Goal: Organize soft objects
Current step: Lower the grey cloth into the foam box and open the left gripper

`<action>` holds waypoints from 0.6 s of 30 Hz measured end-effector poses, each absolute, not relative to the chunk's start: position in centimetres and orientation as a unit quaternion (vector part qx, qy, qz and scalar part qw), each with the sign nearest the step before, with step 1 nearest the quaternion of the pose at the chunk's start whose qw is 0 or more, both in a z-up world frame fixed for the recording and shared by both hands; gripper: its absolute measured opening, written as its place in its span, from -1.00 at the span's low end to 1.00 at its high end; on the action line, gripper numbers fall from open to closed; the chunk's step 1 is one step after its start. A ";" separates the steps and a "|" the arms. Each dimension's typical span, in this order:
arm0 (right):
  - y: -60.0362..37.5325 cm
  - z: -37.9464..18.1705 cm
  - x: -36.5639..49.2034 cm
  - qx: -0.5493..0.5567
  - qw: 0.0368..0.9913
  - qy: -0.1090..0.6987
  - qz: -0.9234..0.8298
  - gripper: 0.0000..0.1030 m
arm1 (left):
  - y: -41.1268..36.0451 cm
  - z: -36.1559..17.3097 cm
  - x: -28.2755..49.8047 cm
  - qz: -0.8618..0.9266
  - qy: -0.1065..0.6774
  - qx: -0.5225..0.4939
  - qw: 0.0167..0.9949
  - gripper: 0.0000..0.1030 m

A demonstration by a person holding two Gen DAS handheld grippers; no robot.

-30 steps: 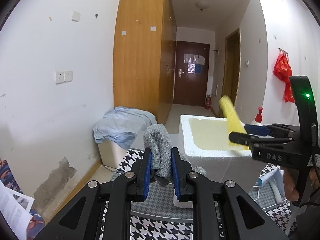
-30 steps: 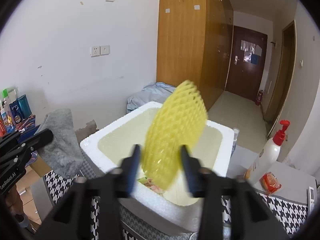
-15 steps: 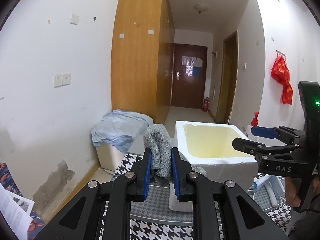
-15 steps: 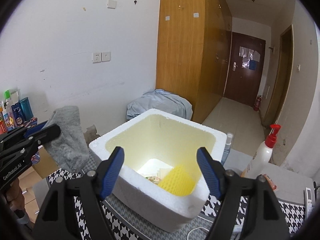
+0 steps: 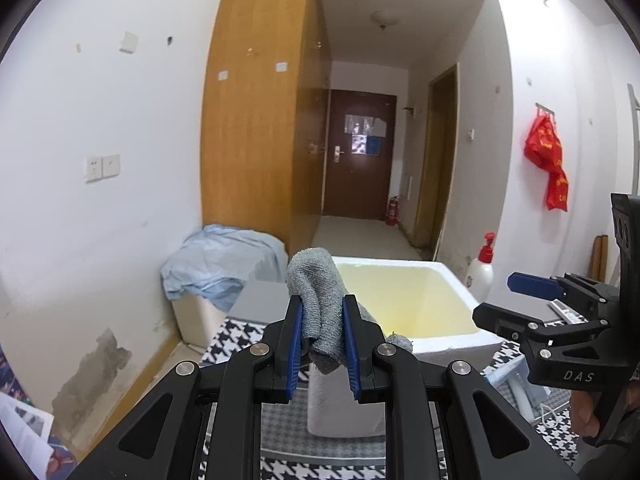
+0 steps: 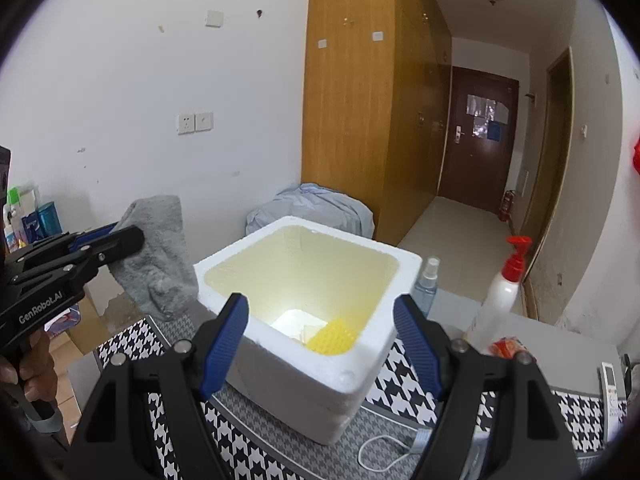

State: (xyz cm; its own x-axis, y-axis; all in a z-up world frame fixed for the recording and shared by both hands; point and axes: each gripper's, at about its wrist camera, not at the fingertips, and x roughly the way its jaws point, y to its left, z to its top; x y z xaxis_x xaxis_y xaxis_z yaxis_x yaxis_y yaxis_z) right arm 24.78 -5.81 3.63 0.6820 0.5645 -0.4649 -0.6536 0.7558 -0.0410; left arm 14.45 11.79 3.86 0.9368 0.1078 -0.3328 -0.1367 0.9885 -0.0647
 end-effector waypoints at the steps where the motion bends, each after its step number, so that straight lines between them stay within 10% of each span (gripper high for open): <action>1: -6.1 3.7 24.6 -0.101 0.912 0.217 0.332 0.53 | 11.7 3.9 14.6 0.059 0.167 -0.042 0.983 -0.61; 18: -10.5 3.7 23.1 -0.087 0.928 0.209 0.296 0.53 | 9.3 4.4 19.1 0.021 0.187 -0.027 0.982 -0.61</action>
